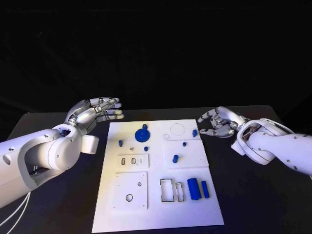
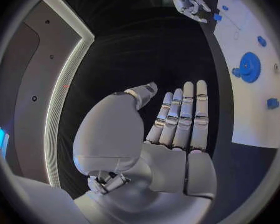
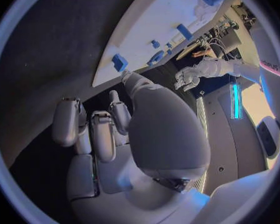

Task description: Assemble the parts on the task board

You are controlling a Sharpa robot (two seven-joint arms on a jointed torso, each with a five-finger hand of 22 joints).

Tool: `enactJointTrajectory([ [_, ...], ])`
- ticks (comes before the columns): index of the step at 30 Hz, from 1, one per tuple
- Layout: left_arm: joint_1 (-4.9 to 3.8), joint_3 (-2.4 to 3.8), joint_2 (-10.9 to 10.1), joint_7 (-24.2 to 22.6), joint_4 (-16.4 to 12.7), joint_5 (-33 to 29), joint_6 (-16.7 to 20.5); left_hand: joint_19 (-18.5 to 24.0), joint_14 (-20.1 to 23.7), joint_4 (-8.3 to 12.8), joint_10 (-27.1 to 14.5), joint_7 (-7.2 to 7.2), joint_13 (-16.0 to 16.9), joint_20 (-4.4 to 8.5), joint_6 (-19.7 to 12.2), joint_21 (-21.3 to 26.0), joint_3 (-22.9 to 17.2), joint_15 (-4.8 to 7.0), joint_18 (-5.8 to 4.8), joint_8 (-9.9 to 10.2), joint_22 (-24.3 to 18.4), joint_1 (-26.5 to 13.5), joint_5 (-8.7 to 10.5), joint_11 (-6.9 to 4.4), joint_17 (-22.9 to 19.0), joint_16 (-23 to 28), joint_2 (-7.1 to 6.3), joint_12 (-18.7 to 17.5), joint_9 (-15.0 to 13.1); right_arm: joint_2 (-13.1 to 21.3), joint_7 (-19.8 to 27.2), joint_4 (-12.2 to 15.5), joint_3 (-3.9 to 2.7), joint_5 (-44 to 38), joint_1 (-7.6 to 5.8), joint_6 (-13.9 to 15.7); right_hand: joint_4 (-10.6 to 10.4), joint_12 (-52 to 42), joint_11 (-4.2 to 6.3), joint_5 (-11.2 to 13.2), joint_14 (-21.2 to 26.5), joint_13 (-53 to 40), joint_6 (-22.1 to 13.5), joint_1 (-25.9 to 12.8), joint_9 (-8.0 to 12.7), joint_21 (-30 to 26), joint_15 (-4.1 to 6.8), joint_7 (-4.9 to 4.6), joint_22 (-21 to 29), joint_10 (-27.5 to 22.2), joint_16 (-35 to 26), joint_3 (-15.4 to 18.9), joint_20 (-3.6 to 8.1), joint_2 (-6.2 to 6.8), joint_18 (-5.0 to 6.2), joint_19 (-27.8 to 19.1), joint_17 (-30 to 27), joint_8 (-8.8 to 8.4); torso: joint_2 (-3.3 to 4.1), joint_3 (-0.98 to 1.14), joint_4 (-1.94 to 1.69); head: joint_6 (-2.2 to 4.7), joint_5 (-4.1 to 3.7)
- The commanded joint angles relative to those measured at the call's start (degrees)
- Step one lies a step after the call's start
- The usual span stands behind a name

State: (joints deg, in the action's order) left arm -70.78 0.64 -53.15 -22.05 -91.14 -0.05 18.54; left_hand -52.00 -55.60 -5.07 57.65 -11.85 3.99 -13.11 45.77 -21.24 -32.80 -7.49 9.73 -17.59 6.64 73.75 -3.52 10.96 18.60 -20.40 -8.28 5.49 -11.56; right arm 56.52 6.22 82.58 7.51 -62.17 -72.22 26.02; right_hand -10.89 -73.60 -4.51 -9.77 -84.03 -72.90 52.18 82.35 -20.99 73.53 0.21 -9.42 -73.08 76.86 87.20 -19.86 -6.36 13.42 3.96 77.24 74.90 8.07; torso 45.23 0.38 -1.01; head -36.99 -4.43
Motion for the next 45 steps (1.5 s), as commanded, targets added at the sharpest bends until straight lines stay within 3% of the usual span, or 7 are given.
enactJointTrajectory([
  [1, -0.02, 0.03, 0.1, -0.4, 0.0, -0.1, -1.1, 0.1, 0.3, -0.1, -0.3, -2.4, 0.1, -0.35, -0.3, 0.3, 0.1, -0.24, 0.69, 0.4, -0.1, 0.1, 0.16, -0.11, 0.1, 0.3, 0.34, -0.3, -0.1, -0.6, 0.2, -0.6, -0.01, 0.8, 0.33, -2.4, 0.4, 0.0, 0.11, 0.1, -4.4, -0.1, 0.3, 0.7, 0.0, 0.2, -0.48, 0.06, -0.1, -0.1, 0.0, -0.1, -0.04, -0.02, 0.76, 0.1, 9.2, 0.16, 0.14, 0.05, -0.13, -0.16, -0.08],
  [9, -0.02, 0.03, 0.0, -0.4, 0.1, -0.1, -1.1, 0.1, 0.3, -0.1, -0.3, -2.4, 0.1, -0.35, -0.3, 0.3, 0.1, -0.24, 0.69, 0.4, -0.1, 0.1, 0.16, -0.11, 0.1, 0.3, 0.34, -0.3, -0.1, -1.7, -0.3, -1.3, -0.02, 0.8, 1.28, -3.0, 0.4, 0.0, 0.11, 0.1, -4.5, -0.1, 0.3, 0.7, 0.0, 0.2, -0.48, 0.06, 0.0, 0.0, 0.0, -0.1, -0.04, -0.02, 0.76, 0.1, 9.3, 0.16, 0.07, 0.03, 0.11, -0.35, 0.49],
  [16, -0.02, 0.03, -0.1, -0.4, 0.1, -0.1, -1.2, 0.1, 0.3, -0.1, -0.3, -2.4, 0.1, -0.35, -0.3, 0.3, 0.1, -0.24, 0.69, 0.4, -0.1, 0.1, 0.16, -0.11, 0.1, 0.3, 0.34, -0.3, -0.1, -2.2, -0.8, -1.6, -0.02, 0.8, 1.67, -3.6, 0.4, -0.2, 0.1, 0.1, -4.5, -0.3, 0.3, 0.7, 0.0, 0.3, -0.48, 0.04, -0.2, 0.2, 0.1, -0.2, -0.04, -0.14, 0.73, 0.2, 9.5, 0.18, 0.09, -0.06, -0.2, -0.45, 0.24],
  [22, -0.02, 0.03, -0.1, -0.4, 0.1, -0.1, -1.1, 0.1, 0.3, -0.1, -0.3, -2.4, 0.1, -0.35, -0.3, 0.3, 0.1, -0.24, 0.69, 0.4, -0.1, 0.1, 0.16, -0.11, 0.1, 0.3, 0.34, -0.3, -0.1, -2.5, -1.0, -1.9, -0.02, 0.7, 2.03, -3.7, 0.4, -0.4, 0.1, 0.1, -4.6, -0.5, 0.6, 0.7, 0.0, 0.4, -0.49, 0.05, -0.3, 0.3, 0.2, -0.4, -0.03, -0.32, 0.7, 0.3, 9.6, 0.31, 0.07, 0.03, 0.07, -0.43, 0.42],
  [37, -0.02, 0.03, -0.1, -0.3, 0.1, -0.1, -1.2, 0.1, 0.3, -0.1, -0.3, -2.4, 0.1, -0.35, -0.3, 0.3, 0.1, -0.24, 0.69, 0.4, -0.1, 0.1, 0.16, -0.11, 0.1, 0.3, 0.34, -0.3, -0.1, -3.1, -0.8, -2.2, -0.03, 1.1, 2.2, -2.6, 0.5, -1.6, 0.82, 0.1, -4.6, -1.6, 3.4, -0.1, -0.4, 1.3, 0.08, 0.87, -1.5, 1.5, 0.2, -3.2, 0.41, -2.73, 0.46, 1.3, 9.7, 2.12, 0.09, 0.06, 0.06, -0.26, 0.5],
  [45, -0.02, 0.03, -0.1, -0.2, 0.2, -0.1, -1.2, 0.1, 0.3, -0.1, -0.3, -2.4, 0.1, -0.35, -0.3, 0.3, 0.1, -0.24, 0.69, 0.4, -0.1, 0.1, 0.16, -0.11, 0.1, 0.3, 0.34, -0.3, -0.1, -3.3, -1.0, -2.3, -0.03, 1.4, 2.21, -2.3, 0.6, -1.8, 0.98, 0.1, -4.6, -1.8, 3.9, -0.3, -0.5, 1.5, 0.22, 1.06, -1.7, 1.7, 0.3, -3.7, 0.54, -3.03, 0.41, 1.5, 9.9, 2.52, 0.13, 0.06, 0.02, -0.36, 0.54],
])
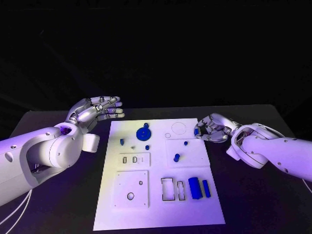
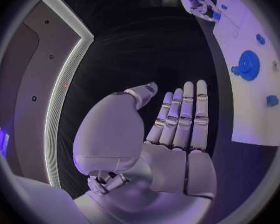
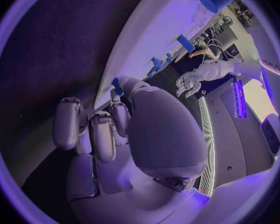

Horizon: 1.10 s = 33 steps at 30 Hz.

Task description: Assemble the parts on the task board

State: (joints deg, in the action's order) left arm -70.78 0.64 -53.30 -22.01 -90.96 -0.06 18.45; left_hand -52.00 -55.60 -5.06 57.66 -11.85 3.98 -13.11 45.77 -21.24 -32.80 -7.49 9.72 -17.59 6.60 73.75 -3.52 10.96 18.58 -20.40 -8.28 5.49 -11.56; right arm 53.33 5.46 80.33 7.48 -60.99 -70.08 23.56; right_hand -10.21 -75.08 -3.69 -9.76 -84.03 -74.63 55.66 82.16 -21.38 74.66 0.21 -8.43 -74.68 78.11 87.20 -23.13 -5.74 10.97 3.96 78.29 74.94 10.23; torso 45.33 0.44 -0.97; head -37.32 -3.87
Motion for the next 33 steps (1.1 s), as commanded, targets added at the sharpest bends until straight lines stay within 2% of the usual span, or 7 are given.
enactJointTrajectory([
  [1, -0.02, 0.03, 0.1, -0.3, 0.0, -0.1, -1.1, 0.2, 0.3, 0.0, -0.3, -2.39, 0.1, -0.36, -0.3, 0.3, 0.1, -0.23, 0.7, 0.4, -0.1, 0.3, 0.16, -0.12, 0.3, 0.4, 0.35, -0.4, -0.1, -0.2, -0.3, -0.1, 0.0, 0.2, 0.07, 0.3, -0.1, -0.4, 0.23, 0.1, -4.7, -0.1, 0.6, -0.2, -0.2, 0.4, 0.27, 0.15, -0.1, 0.5, 0.3, -0.6, -0.03, -0.72, 0.41, 0.4, 9.9, 0.54, 0.01, 0.0, -0.02, -0.06, -0.02],
  [8, -0.02, 0.03, 0.1, -0.2, 0.0, -0.1, -1.2, 0.2, 0.3, 0.0, -0.3, -2.39, 0.1, -0.36, -0.3, 0.3, 0.1, -0.23, 0.7, 0.4, -0.1, 0.3, 0.16, -0.12, 0.3, 0.4, 0.35, -0.4, -0.1, -0.4, -0.6, -0.2, 0.0, 0.4, 0.07, 2.1, 0.1, -0.8, 0.87, 0.2, -4.7, -0.5, 2.0, -1.0, -0.9, 0.6, 0.81, 0.93, -0.5, 0.9, 0.4, -1.7, 0.42, -1.64, 0.36, 0.7, 10.0, 2.26, 0.03, -0.01, 0.0, 0.03, 0.01],
  [15, -0.02, 0.03, 0.1, -0.2, 0.1, -0.1, -1.2, 0.2, 0.3, 0.0, -0.3, -2.39, 0.1, -0.36, -0.3, 0.3, 0.1, -0.23, 0.7, 0.4, -0.1, 0.3, 0.16, -0.12, 0.3, 0.4, 0.35, -0.4, -0.1, -0.4, -0.7, 0.2, -0.01, 0.7, 0.06, 4.0, 0.4, -1.2, 1.09, 0.2, -4.8, -0.9, 2.1, -1.2, -1.1, 0.9, 1.01, 1.17, -0.8, 1.2, 0.5, -2.3, 0.62, -2.13, 0.26, 0.9, 10.2, 2.8, -0.01, -0.03, -0.02, 0.0, 0.01],
  [18, -0.02, 0.03, 0.1, -0.2, 0.2, -0.1, -1.2, 0.2, 0.3, 0.0, -0.3, -2.39, 0.1, -0.36, -0.3, 0.3, 0.1, -0.23, 0.7, 0.4, -0.1, 0.3, 0.16, -0.12, 0.3, 0.4, 0.35, -0.4, -0.1, -0.3, -0.7, 1.1, -0.06, 1.0, 0.05, 5.1, 0.6, -1.5, 1.18, 0.2, -4.8, -1.2, 2.2, -1.2, -1.2, 1.2, 1.1, 1.26, -1.2, 1.5, 0.5, -2.5, 0.71, -2.29, 0.17, 1.2, 10.4, 3.07, -0.03, -0.01, 0.02, -0.05, 0.02],
  [24, -0.02, 0.03, 0.2, -0.2, 0.4, -0.1, -1.2, 0.2, 0.3, 0.0, -0.3, -2.39, 0.1, -0.36, -0.3, 0.3, 0.1, -0.23, 0.7, 0.4, -0.1, 0.3, 0.16, -0.12, 0.3, 0.4, 0.35, -0.4, -0.1, 0.3, -1.8, 4.2, -0.2, 1.3, -0.53, 6.6, 0.7, -1.5, 1.24, 0.2, -4.8, -1.3, 2.2, -1.3, -1.3, 1.3, 1.16, 1.33, -1.3, 1.6, 0.5, -2.7, 0.78, -2.47, 0.15, 1.3, 10.4, 3.24, -0.16, -0.11, 0.09, 0.03, 0.01],
  [30, 0.02, 0.02, 0.8, -0.1, 1.0, -0.1, -1.3, 0.2, 0.3, 0.0, -0.3, -2.39, 0.1, -0.36, -0.3, 0.3, 0.1, -0.23, 0.7, 0.4, -0.1, 0.3, 0.16, -0.12, 0.3, 0.4, 0.35, -0.4, -0.1, -0.5, -3.8, 8.0, -0.25, 1.3, -1.72, 6.8, 0.9, -1.5, 1.3, 0.1, -4.8, -1.3, 2.1, -1.3, -1.3, 1.2, 1.22, 1.38, -1.2, 1.6, 0.5, -3.0, 0.84, -2.65, 0.18, 1.2, 10.3, 3.38, -0.82, -0.44, 0.2, -0.02, 0.24],
  [33, 0.05, 0.0, 1.1, 0.0, 1.2, -0.1, -1.3, 0.2, 0.3, 0.0, -0.3, -2.39, 0.1, -0.36, -0.3, 0.3, 0.1, -0.23, 0.7, 0.4, -0.1, 0.3, 0.16, -0.12, 0.3, 0.4, 0.35, -0.4, -0.1, -1.9, -5.7, 9.2, -0.25, 0.9, -1.9, 6.8, 1.4, -1.5, 1.35, 0.1, -4.8, -1.2, 2.0, -1.1, -1.5, 1.2, 1.29, 1.42, -1.3, 1.6, 0.5, -3.4, 0.93, -2.8, 0.16, 1.3, 10.4, 3.61, -1.19, -0.59, 0.22, -0.2, 0.8],
])
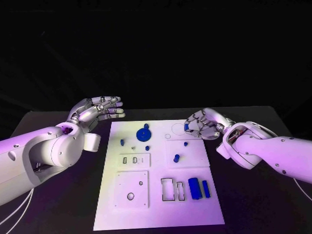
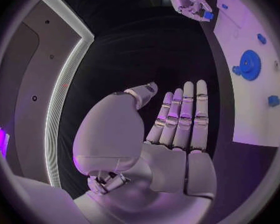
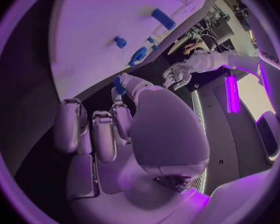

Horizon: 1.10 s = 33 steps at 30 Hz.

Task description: Assemble the parts on the task board

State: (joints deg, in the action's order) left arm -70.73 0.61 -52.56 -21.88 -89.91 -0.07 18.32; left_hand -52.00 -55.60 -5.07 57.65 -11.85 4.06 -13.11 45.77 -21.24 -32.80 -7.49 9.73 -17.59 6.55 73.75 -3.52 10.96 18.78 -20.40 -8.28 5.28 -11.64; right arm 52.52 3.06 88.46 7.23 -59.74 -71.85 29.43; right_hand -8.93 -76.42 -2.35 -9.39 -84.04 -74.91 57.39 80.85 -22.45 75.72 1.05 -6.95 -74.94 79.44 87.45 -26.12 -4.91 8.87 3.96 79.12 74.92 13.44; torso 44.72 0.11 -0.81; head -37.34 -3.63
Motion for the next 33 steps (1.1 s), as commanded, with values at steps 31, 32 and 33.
enactJointTrajectory([
  [31, 0.17, -0.13, 1.8, 0.5, 1.9, -0.2, -1.5, 0.2, 0.3, -0.1, -0.3, -2.4, 0.1, -0.37, -0.3, 0.3, 0.1, -0.24, 0.7, 0.4, -0.1, 0.2, 0.16, -0.11, 0.2, 0.5, 0.39, -0.2, -0.1, -20.8, -16.0, -0.2, 1.56, -12.8, 4.22, 1.6, 1.2, -0.2, -0.02, -0.2, -4.8, -1.1, -0.4, -0.3, -0.7, 0.1, 0.5, -0.15, -1.1, 0.3, 0.2, -1.8, 0.24, -0.98, 0.18, 0.5, 10.3, 1.05, -0.99, -0.43, -0.27, -3.49, 7.63],
  [32, 0.17, -0.13, 1.8, 0.5, 1.9, -0.2, -1.5, 0.2, 0.3, -0.1, -0.2, -2.38, 0.1, -0.38, -0.3, 0.3, 0.1, -0.24, 0.7, 0.4, -0.1, 0.2, 0.17, -0.12, 0.2, 0.5, 0.42, -0.2, -0.1, -20.8, -16.1, -0.3, 1.58, -12.9, 4.29, 1.6, 1.2, -0.2, -0.02, -0.2, -4.8, -1.1, -0.4, -0.3, -0.7, 0.1, 0.5, -0.15, -1.1, 0.3, 0.2, -1.8, 0.24, -0.98, 0.18, 0.5, 10.3, 1.05, -1.04, -0.48, -0.28, -3.54, 7.62],
  [33, 0.17, -0.13, 1.8, 0.5, 1.9, -0.2, -1.5, 0.2, 0.3, -0.1, -0.2, -2.38, 0.1, -0.38, -0.3, 0.3, 0.1, -0.24, 0.7, 0.4, -0.1, 0.2, 0.17, -0.12, 0.2, 0.5, 0.42, -0.2, -0.1, -20.9, -16.4, -0.4, 1.61, -13.0, 4.41, 1.5, 1.2, -0.2, -0.02, -0.2, -4.8, -1.1, -0.4, -0.3, -0.7, 0.1, 0.5, -0.15, -1.1, 0.3, 0.2, -1.8, 0.24, -0.98, 0.18, 0.5, 10.3, 1.05, -1.03, -0.48, -0.29, -3.56, 7.65],
])
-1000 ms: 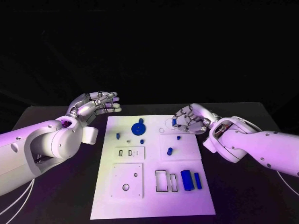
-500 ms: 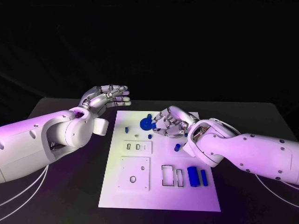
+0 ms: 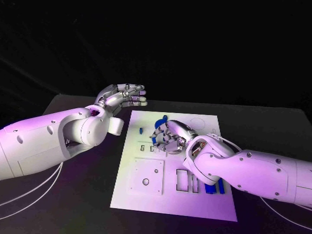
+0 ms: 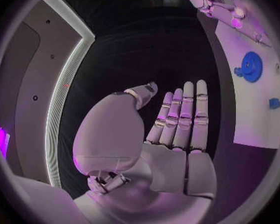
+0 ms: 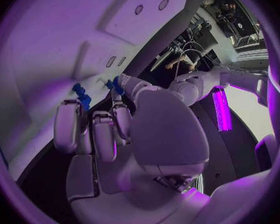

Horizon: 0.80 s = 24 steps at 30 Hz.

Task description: Assemble the parts on the task board

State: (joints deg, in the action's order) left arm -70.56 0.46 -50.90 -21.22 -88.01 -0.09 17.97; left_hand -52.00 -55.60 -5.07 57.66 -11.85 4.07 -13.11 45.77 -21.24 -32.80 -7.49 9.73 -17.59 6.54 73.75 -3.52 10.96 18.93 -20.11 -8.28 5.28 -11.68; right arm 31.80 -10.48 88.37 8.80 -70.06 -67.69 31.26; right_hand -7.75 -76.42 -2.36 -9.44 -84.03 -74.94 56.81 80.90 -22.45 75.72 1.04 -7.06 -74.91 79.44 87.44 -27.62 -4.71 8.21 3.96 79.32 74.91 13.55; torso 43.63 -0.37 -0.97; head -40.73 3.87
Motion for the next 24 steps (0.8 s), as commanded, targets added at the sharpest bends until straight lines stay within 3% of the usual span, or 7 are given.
enactJointTrajectory([
  [1, -0.01, 0.02, 0.1, -0.1, 0.0, -0.2, -1.1, 0.2, 0.3, -0.1, -0.2, -2.38, 0.1, -0.38, -0.3, 0.3, 0.1, -0.24, 0.7, 0.4, -0.1, 0.2, 0.17, -0.13, 0.1, 0.2, 0.42, -0.2, -0.1, -0.2, -3.0, -0.3, 0.06, -2.8, 0.35, -0.4, 0.0, -0.2, -0.01, -0.2, -4.8, -1.0, 0.2, -0.3, -0.7, 0.1, 0.51, -0.04, -1.1, 0.3, 0.3, -0.3, 0.03, -0.32, 0.17, 0.3, 10.4, 0.94, 0.04, -0.01, -0.11, -0.29, 0.28],
  [4, -0.01, 0.02, 0.2, -0.1, 0.0, -0.2, -1.1, 0.2, 0.3, -0.1, -0.2, -2.38, 0.1, -0.38, -0.3, 0.3, 0.1, -0.24, 0.7, 0.4, -0.1, 0.2, 0.17, -0.13, 0.1, 0.2, 0.42, -0.2, -0.1, -0.3, -3.5, -0.3, 0.12, -3.6, 0.52, -0.7, 0.1, -0.2, -0.01, -0.2, -4.8, -1.1, 0.2, -0.4, -0.7, 0.1, 0.5, -0.03, -1.2, 0.4, 0.3, -0.3, 0.03, -0.29, 0.15, 0.3, 10.4, 0.97, 0.04, 0.03, 0.02, -0.29, 0.49],
  [24, -0.01, 0.02, 0.1, 0.0, 0.1, -0.2, -1.2, 0.2, 0.3, -0.1, -0.2, -2.37, 0.1, -0.38, -0.3, 0.3, 0.1, -0.24, 0.7, 0.4, -0.1, 0.2, 0.17, -0.13, 0.1, 0.2, 0.41, -0.2, -0.1, 0.7, -4.9, 1.7, 0.32, -6.8, 1.1, -2.9, 0.3, -0.4, -0.02, -0.1, -4.9, -1.2, 0.1, -0.9, -0.8, 0.3, 0.48, -0.04, -1.3, 0.5, 0.3, -0.5, 0.02, 0.01, 0.11, 0.5, 10.4, 1.2, -0.01, 0.05, 0.02, -0.98, 0.66],
])
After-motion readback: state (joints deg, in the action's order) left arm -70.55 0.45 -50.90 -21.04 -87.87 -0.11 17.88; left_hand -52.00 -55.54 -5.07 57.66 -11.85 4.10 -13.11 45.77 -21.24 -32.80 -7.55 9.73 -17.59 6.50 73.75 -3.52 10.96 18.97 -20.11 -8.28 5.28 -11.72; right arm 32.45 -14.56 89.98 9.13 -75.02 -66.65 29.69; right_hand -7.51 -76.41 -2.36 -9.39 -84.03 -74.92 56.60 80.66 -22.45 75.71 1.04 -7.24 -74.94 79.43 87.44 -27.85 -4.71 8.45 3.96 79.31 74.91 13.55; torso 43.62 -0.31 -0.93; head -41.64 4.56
